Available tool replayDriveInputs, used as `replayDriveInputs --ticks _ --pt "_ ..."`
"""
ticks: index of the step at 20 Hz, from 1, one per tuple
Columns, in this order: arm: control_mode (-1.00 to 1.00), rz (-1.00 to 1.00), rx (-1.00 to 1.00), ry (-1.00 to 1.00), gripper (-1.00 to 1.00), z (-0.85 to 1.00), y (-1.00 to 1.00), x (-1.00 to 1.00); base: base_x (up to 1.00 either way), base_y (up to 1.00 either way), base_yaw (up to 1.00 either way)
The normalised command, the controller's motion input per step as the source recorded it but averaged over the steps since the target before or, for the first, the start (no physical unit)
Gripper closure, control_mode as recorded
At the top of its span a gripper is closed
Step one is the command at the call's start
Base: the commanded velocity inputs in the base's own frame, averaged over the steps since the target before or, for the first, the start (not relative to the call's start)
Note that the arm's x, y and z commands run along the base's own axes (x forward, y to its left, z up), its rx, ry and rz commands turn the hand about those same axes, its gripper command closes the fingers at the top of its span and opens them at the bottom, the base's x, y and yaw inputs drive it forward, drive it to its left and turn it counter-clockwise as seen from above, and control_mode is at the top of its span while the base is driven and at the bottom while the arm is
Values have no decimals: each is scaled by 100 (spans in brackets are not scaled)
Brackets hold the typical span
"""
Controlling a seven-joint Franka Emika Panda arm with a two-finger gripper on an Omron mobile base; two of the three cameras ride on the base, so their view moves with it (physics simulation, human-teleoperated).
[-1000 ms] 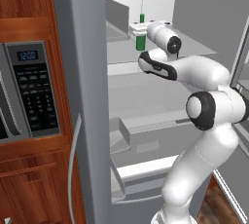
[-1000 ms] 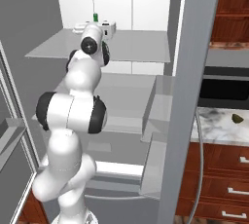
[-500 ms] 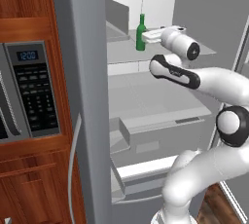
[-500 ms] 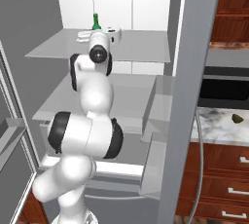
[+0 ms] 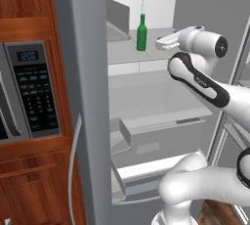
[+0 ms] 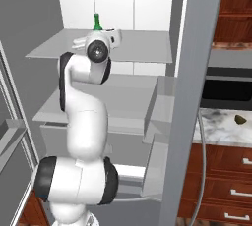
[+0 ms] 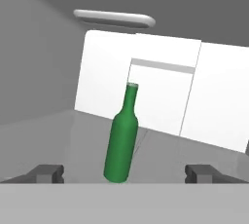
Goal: Place the beers on the top shelf of the fridge to keep them out of children's reach, and place the kiwi on lower shelves for easy access.
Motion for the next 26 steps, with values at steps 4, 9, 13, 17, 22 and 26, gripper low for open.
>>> replayDriveInputs --ticks 4,9,13,17,22,26 --pt "-100 -6 -13 21 -100 5 7 -100 0 0 0" --pt "-100 -12 -12 21 -100 0 0 -100 0 0 0" --pt "-100 -18 -9 19 -100 -3 0 -100 0 0 0" --pt "-100 -17 -7 19 -100 -7 0 -97 0 0 0" --pt "-100 -11 -6 17 -100 -12 0 -68 0 0 0" --pt "-100 -4 -1 11 -100 -9 0 -44 0 0 0"
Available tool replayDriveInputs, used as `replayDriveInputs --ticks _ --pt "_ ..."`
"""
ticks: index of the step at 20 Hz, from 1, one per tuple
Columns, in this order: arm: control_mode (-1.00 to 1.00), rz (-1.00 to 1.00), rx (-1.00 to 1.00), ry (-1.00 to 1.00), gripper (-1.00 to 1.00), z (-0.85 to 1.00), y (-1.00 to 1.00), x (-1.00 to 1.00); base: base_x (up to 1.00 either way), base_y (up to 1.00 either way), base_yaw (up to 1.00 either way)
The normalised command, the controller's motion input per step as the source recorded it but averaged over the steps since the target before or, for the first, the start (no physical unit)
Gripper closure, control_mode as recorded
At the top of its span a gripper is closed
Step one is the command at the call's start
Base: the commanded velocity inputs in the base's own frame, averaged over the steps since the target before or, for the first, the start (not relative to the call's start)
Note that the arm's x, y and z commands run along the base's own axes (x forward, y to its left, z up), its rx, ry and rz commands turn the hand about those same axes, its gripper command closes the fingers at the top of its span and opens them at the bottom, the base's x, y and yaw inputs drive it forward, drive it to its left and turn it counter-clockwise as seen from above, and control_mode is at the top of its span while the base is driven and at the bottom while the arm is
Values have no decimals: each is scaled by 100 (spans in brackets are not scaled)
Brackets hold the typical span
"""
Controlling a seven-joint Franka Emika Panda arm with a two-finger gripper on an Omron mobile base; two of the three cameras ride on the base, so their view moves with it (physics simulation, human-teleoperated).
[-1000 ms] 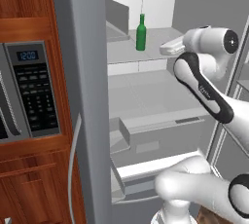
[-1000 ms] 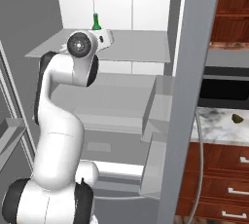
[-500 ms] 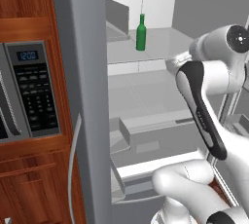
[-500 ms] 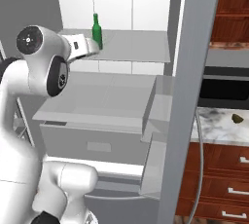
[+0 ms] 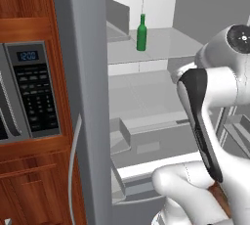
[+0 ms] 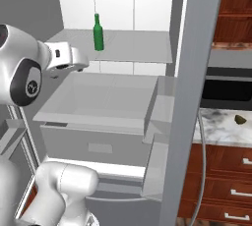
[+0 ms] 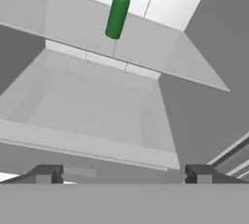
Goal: Place the beers on the top shelf of the fridge to keep them out of children's reach, and place the kiwi on lower shelves for easy access.
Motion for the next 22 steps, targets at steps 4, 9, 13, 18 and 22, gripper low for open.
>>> replayDriveInputs --ticks 4,9,13,18,22 --pt "-100 0 0 7 -100 -12 0 -47 0 0 0" --pt "-100 0 0 1 -100 -20 0 -48 0 0 0" --pt "-100 0 0 0 -100 -29 1 -50 0 0 0" --pt "100 0 0 0 -100 0 0 0 -84 1 0" --pt "100 0 0 0 -100 0 0 0 -100 -17 0"
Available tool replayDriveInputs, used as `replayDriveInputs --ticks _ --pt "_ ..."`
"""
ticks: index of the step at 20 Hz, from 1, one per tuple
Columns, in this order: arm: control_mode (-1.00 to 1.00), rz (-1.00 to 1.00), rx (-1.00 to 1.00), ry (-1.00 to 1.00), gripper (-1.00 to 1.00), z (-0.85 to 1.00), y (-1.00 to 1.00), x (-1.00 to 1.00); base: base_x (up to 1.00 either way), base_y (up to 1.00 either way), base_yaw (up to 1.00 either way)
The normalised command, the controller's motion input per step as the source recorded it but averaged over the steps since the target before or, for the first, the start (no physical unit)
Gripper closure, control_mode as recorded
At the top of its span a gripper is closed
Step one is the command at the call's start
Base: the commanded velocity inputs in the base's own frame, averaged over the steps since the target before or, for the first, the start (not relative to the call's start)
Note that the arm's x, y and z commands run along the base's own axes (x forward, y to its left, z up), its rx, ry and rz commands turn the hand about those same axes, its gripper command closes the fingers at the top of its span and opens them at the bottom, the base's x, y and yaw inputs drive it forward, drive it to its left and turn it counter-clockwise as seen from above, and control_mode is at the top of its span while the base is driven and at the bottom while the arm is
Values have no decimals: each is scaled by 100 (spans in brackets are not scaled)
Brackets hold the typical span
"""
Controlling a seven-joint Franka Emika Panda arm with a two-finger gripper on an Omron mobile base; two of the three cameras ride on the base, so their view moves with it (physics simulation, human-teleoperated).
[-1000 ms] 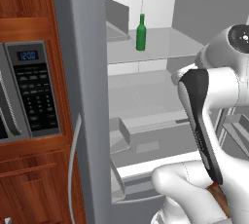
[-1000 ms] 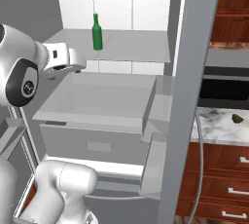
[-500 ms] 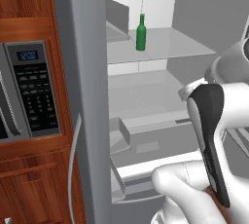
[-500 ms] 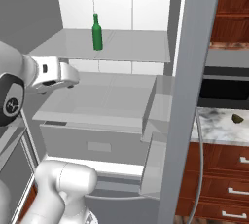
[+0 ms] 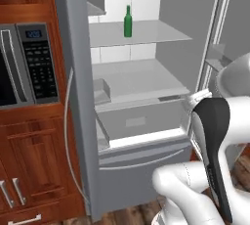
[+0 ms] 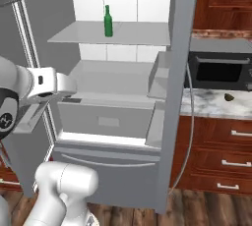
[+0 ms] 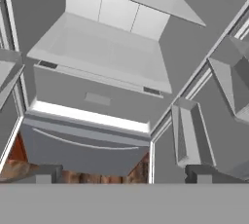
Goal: Place the beers on the top shelf of the fridge to keep them out of children's reach, and place the kiwi on lower shelves for easy access.
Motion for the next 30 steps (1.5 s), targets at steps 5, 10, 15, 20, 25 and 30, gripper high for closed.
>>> replayDriveInputs --ticks 5,10,15,20,25,30 --pt "100 0 0 0 -100 0 0 0 -99 -58 -5" --pt "100 0 0 0 -100 0 0 0 -42 -98 -27" --pt "100 0 0 0 -100 0 0 0 -3 -100 -53" --pt "100 0 0 0 -100 0 0 0 7 -81 -60" --pt "100 0 0 0 -100 0 0 0 51 -40 -38" --pt "100 0 0 0 -100 0 0 0 83 -9 -9"
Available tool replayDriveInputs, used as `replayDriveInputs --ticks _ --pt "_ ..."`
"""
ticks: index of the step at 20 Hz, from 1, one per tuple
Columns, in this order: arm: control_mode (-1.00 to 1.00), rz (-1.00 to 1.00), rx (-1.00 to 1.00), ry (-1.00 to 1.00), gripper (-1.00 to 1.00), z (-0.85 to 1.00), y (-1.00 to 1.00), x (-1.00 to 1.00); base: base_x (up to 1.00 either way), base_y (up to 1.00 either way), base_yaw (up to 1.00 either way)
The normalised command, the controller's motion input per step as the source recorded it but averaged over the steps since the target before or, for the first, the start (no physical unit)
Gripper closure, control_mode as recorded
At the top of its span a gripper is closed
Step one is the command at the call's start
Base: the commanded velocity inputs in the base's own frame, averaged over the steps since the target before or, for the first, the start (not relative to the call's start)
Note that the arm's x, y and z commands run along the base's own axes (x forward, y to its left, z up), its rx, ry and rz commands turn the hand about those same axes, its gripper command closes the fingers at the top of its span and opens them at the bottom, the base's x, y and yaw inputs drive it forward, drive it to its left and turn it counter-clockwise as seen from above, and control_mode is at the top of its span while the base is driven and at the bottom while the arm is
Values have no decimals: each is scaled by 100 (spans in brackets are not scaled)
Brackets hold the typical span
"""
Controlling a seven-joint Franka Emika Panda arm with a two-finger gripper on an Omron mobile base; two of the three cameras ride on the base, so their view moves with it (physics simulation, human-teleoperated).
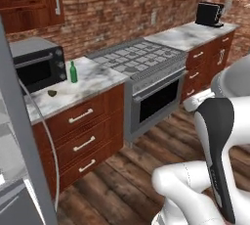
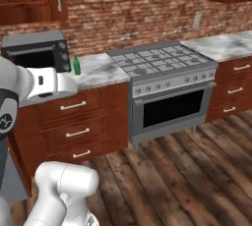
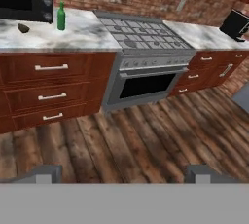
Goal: Place the beers on the top shelf of the fridge to keep them out of children's reach, and place the kiwi on lower shelves for easy access.
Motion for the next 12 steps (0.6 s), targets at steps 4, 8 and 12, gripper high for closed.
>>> replayDriveInputs --ticks 4,8,12 --pt "100 0 0 0 -100 0 0 0 100 0 5" --pt "100 0 0 0 -100 0 0 0 100 0 16" --pt "100 0 0 0 -100 0 0 0 99 0 25"
